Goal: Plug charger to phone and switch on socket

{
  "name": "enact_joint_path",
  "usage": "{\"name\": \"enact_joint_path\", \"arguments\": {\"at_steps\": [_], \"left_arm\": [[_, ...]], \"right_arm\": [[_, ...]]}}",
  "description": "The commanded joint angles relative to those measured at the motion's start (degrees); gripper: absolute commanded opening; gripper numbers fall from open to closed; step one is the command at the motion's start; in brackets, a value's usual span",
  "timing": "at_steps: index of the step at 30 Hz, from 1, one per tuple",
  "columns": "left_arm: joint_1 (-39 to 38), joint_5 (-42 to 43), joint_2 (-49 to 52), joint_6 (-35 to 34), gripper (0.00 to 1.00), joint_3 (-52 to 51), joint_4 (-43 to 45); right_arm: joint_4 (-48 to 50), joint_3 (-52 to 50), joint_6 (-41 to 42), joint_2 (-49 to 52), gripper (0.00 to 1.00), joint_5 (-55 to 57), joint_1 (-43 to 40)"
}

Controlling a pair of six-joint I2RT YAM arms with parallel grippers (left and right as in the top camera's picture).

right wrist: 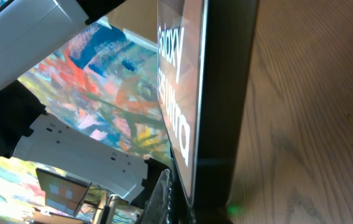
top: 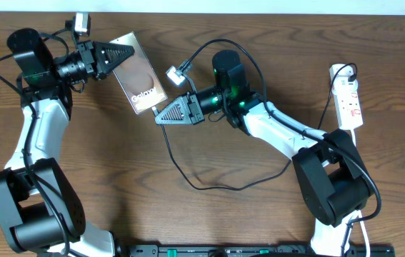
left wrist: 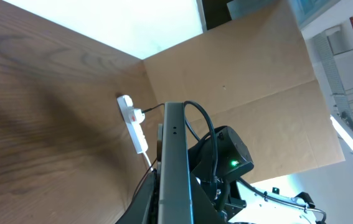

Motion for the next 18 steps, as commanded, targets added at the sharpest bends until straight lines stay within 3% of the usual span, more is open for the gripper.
{"name": "enact_joint_path", "arguments": {"at_steps": [1,18], "left_arm": [[-0.3,2.3,-0.1,0.8,0.07,0.5,0.3],[-0.5,2.3,-0.1,1.0,0.08,0.5,0.3]], "right_arm": [[0.4,0.6,0.5,-0.6,0.01,2.1,0.0],[0.4,0.6,0.9,-0.6,0.01,2.1,0.1]]}}
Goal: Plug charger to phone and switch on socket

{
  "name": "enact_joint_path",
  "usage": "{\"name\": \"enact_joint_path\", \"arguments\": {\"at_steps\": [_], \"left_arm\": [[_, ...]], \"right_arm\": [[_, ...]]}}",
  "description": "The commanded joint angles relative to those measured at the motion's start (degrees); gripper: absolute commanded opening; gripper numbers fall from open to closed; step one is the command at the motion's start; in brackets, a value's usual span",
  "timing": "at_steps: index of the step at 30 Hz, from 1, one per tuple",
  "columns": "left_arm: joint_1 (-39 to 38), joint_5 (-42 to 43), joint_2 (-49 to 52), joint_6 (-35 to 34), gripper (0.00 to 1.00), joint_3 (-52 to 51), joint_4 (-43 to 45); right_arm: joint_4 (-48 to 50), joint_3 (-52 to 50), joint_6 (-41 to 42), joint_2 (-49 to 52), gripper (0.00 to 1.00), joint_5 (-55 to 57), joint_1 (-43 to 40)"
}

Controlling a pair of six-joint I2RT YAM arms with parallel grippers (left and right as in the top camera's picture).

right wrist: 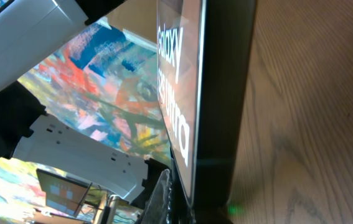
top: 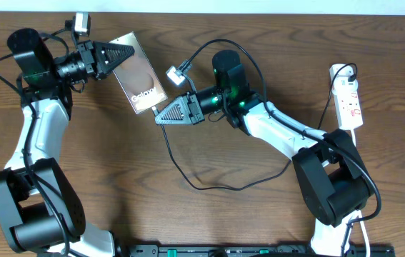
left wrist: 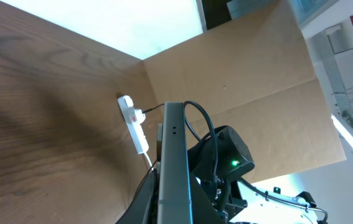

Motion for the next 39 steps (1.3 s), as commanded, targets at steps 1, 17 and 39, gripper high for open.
{"name": "enact_joint_path", "arguments": {"at_steps": [1,17,39], "left_arm": [[-0.7,2.3,-0.1,0.6,0.07,0.5,0.3],[-2.1,2.3,-0.1,2.1,0.07,0.5,0.3],[-2.1,2.3,-0.1,2.3,0.07,0.5,0.3]], "right_arm": [[0.4,0.6,0.6,-0.6,0.01,2.0,0.1],[0.4,0.6,0.6,-0.6,0.01,2.0,0.0],[7.0,0.6,4.7,-0.6,0.01,4.2,-0.9]]}}
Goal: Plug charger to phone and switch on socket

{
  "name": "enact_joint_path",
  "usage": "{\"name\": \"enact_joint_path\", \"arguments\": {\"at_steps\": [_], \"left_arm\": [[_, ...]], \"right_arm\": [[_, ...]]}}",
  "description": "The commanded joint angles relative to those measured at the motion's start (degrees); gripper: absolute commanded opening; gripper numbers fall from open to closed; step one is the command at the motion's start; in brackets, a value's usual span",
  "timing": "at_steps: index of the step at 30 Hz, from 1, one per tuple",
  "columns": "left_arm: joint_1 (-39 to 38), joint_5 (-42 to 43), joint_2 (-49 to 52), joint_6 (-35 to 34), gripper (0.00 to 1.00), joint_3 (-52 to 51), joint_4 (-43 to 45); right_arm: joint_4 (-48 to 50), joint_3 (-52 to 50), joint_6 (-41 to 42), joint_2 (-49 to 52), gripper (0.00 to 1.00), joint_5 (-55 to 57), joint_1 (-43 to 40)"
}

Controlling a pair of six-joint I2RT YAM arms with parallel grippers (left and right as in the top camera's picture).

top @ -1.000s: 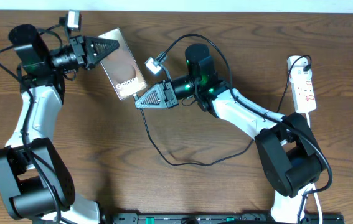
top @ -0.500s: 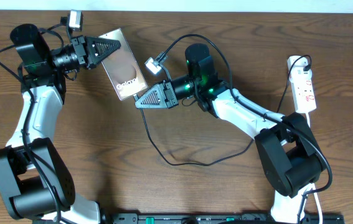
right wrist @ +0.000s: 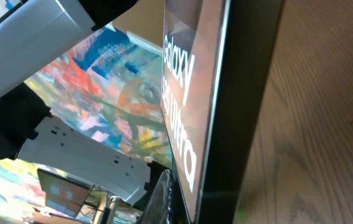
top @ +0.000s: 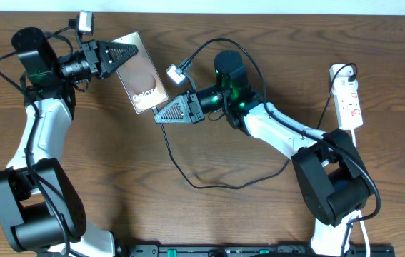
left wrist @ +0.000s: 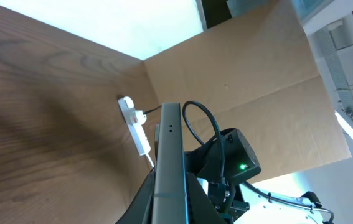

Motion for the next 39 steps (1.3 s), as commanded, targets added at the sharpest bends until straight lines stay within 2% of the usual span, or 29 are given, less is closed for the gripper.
{"name": "enact_joint_path", "arguments": {"at_steps": [1,8,11,15,19,27,34,39], "left_arm": [[-0.9,3.4,-0.1,1.1,0.08,0.5,0.1],[-0.9,3.4,-0.1,1.1,0.07,0.5,0.1],[-0.9,3.4,-0.1,1.0,0.07,0.5,0.1],[-0.9,3.4,-0.1,1.0,0.08,0.5,0.1],[-0.9,3.4,-0.1,1.0,0.08,0.5,0.1],[-0.7,3.3,-0.1,1.1,0.07,0.5,0.1],[3.8,1.9,-0.1,1.0,0.07,0.5,-0.3],[7.7,-1.9,-0.1,3.0,0.07,0.5,-5.9]], "right_arm": [[1.1,1.2,0.5,-0.6,0.01,4.4,-0.8],[1.1,1.2,0.5,-0.6,0.01,4.6,-0.8],[1.1,1.2,0.5,-0.6,0.14,5.0,-0.8],[1.1,1.2,0.5,-0.6,0.44,5.2,-0.8],[1.1,1.2,0.5,-0.6,0.98,4.9,-0.8],[1.1,1.2,0.5,-0.6,0.99,4.5,-1.4],[1.1,1.2,2.8,-0.6,0.99,4.5,-5.8],[1.1,1.2,3.5,-0.6,0.99,4.3,-9.3]]}}
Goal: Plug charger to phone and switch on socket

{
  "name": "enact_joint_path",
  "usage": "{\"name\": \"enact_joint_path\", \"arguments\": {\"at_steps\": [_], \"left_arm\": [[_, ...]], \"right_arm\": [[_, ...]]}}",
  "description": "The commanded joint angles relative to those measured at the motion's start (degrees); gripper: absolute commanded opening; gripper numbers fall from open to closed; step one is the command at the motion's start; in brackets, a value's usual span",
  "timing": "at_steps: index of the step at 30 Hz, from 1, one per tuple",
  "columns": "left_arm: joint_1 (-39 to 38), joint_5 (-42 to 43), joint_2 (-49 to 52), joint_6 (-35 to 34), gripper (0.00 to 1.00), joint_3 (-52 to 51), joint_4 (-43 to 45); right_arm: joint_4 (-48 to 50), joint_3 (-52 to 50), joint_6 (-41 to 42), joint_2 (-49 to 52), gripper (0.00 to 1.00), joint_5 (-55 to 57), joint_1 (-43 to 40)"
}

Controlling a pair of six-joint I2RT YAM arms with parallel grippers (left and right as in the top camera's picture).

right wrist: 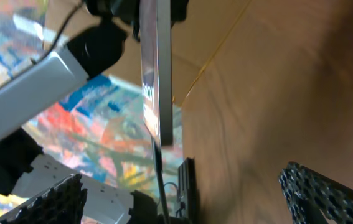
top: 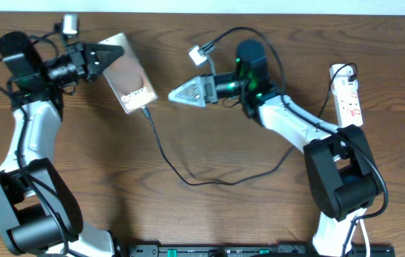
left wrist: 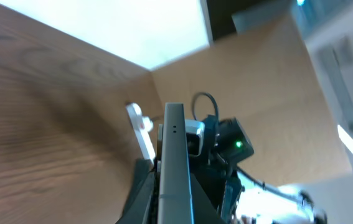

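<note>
The phone [top: 125,82], its screen reading "Galaxy", is held off the table at the upper left with my left gripper [top: 108,56] shut on its top end. The left wrist view shows the phone [left wrist: 175,149] edge-on between the left gripper's [left wrist: 174,208] fingers. The black charger cable [top: 161,153] is plugged into the phone's bottom edge and loops across the table to the white socket strip [top: 348,96] at the far right. My right gripper [top: 177,94] is open and empty, right of the phone and apart from it. In the right wrist view, the phone [right wrist: 157,81] and hanging cable [right wrist: 161,180] lie ahead of the right gripper [right wrist: 179,186].
The socket strip [left wrist: 140,127] also shows in the left wrist view, behind the phone. The cable's slack lies in a wide loop on the brown wooden table [top: 209,214] between the two arms. A cardboard wall [left wrist: 257,81] stands beyond the table.
My right gripper has left the phone's bottom edge, drawn back to the right and opened. The plug stays in the phone. My left gripper has moved the phone a little to the left.
At first my left gripper held the phone while my right gripper pressed against its bottom edge with the cable end. That stood unchanged over two moments, then the phone shifted slightly up. Now the cable hangs from the phone and my right gripper is open, away from it.
</note>
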Motion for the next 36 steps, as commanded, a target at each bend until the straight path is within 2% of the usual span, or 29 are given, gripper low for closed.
{"name": "enact_joint_path", "arguments": {"at_steps": [1,3,6,10,13,21,28,36], "left_arm": [[2.8,-3.0,-0.1,3.4,0.07,0.5,-3.8],[3.7,-4.9,-0.1,6.4,0.07,0.5,-8.5],[4.4,-10.5,-0.1,14.3,0.07,0.5,-20.3],[4.3,-26.6,-0.1,25.9,0.07,0.5,-40.5],[4.3,-34.6,-0.1,30.3,0.07,0.5,-48.6],[4.3,-47.1,0.1,31.2,0.08,0.5,-53.5],[4.3,-49.1,4.4,31.1,0.08,0.5,-53.4],[4.3,-45.7,12.7,30.6,0.07,0.5,-52.9]], "right_arm": [[0.1,1.0,1.7,-0.6,0.99,-0.2,-2.5],[-0.1,1.0,2.1,-0.6,0.99,-0.3,-3.6],[-0.3,1.0,2.1,-0.6,0.99,-0.6,-4.8],[-1.2,1.0,2.1,-0.6,0.99,-0.6,-5.4],[-1.4,1.0,1.8,-0.6,0.99,-0.6,-5.4],[-1.7,1.0,1.4,-0.6,0.99,-0.6,-5.4],[-2.9,0.9,0.5,-0.6,0.99,-0.6,-5.4],[-3.0,0.9,0.5,-0.6,0.99,-0.8,-5.4]]}}
